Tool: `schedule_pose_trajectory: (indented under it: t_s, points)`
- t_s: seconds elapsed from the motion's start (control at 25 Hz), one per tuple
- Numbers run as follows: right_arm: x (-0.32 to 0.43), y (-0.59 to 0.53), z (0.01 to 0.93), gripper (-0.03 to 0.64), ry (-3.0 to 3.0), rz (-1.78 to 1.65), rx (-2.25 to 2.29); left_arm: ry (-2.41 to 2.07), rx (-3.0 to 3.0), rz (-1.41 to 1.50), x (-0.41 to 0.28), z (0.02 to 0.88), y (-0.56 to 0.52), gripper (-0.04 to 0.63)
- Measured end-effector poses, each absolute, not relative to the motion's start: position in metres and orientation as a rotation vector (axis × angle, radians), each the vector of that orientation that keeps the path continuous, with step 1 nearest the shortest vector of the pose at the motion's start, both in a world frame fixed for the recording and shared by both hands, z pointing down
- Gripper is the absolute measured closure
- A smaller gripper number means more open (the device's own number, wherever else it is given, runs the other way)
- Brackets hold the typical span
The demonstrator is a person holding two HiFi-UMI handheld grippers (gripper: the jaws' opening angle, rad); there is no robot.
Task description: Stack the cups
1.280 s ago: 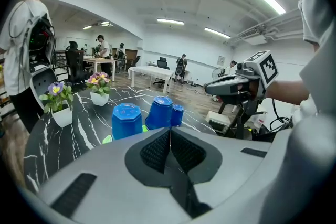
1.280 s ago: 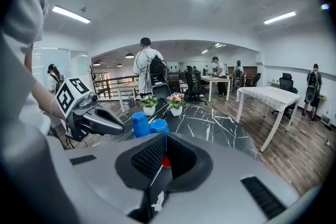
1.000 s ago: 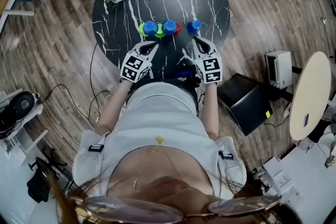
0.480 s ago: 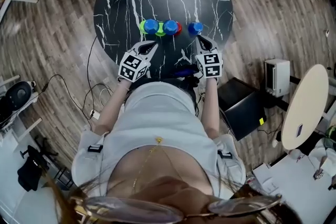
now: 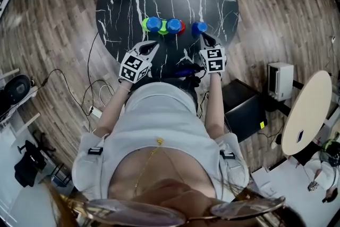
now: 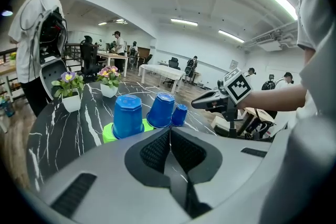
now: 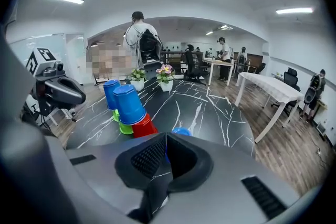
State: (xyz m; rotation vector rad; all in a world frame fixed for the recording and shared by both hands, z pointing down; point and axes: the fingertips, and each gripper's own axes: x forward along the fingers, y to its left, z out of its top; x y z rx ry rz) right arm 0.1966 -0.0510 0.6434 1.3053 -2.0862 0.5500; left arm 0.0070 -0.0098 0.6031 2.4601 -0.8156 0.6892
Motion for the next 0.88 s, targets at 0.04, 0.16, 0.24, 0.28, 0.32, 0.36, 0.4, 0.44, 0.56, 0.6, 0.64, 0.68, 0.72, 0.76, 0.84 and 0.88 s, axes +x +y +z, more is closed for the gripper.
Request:
schedule_pose_trajectory:
  t_s: [0.04, 0.16, 0.24, 0.28, 0.32, 0.36, 0.4, 0.44, 0.56, 0.6, 0.64, 0.68, 0.72, 0.76, 0.84, 0.88]
  points:
    - [0.197, -0.052, 0.646, 0.595, -2.083, 0.55, 1.299, -0.821, 2.456, 0.69, 0.006, 0.603, -0.01, 0.565]
    - [0.197, -0.054, 0.652, 0.595, -2.074, 0.557, 1.289, -0.839, 2.442, 0.691, 0.001, 0.604, -0.01, 0.565]
    - [0.197, -0.056, 0.655, 0.595, -2.072, 0.564, 1.29, -0.847, 2.433, 0.692, -0.001, 0.605, -0.011, 0.565]
    - [0.198, -0.058, 0.656, 0.595, -2.073, 0.568, 1.292, -0.851, 2.43, 0.692, -0.001, 0.605, -0.011, 0.565]
    - [0.198, -0.059, 0.656, 0.595, -2.075, 0.571, 1.295, -0.855, 2.426, 0.692, -0.002, 0.605, -0.011, 0.565]
    - [0.198, -0.06, 0.656, 0.595, -2.078, 0.571, 1.298, -0.858, 2.422, 0.693, -0.002, 0.605, -0.011, 0.565]
    - [0.199, -0.062, 0.655, 0.595, -2.083, 0.57, 1.303, -0.862, 2.418, 0.693, -0.003, 0.605, -0.01, 0.565]
    - [0.199, -0.063, 0.655, 0.594, -2.087, 0.569, 1.31, -0.865, 2.415, 0.694, -0.004, 0.605, -0.01, 0.565]
    - [0.201, -0.07, 0.655, 0.52, -2.089, 0.566, 1.332, -0.875, 2.407, 0.693, -0.007, 0.605, -0.01, 0.565]
    - [0.201, -0.072, 0.656, 0.493, -2.085, 0.565, 1.338, -0.879, 2.403, 0.694, -0.008, 0.606, -0.01, 0.565]
    - [0.202, -0.074, 0.658, 0.449, -2.079, 0.564, 1.342, -0.882, 2.4, 0.695, -0.009, 0.606, -0.01, 0.565]
    - [0.203, -0.076, 0.659, 0.422, -2.07, 0.562, 1.346, -0.885, 2.397, 0.696, -0.011, 0.607, -0.01, 0.565]
    - [0.203, -0.078, 0.661, 0.389, -2.06, 0.559, 1.349, -0.888, 2.395, 0.697, -0.012, 0.607, -0.01, 0.565]
    - [0.204, -0.08, 0.663, 0.38, -2.051, 0.557, 1.352, -0.891, 2.393, 0.698, -0.013, 0.607, -0.01, 0.565]
    - [0.204, -0.084, 0.668, 0.353, -2.045, 0.557, 1.351, -0.898, 2.389, 0.701, -0.017, 0.607, -0.01, 0.565]
    - [0.203, -0.085, 0.671, 0.348, -2.043, 0.56, 1.343, -0.903, 2.386, 0.701, -0.018, 0.607, -0.011, 0.565]
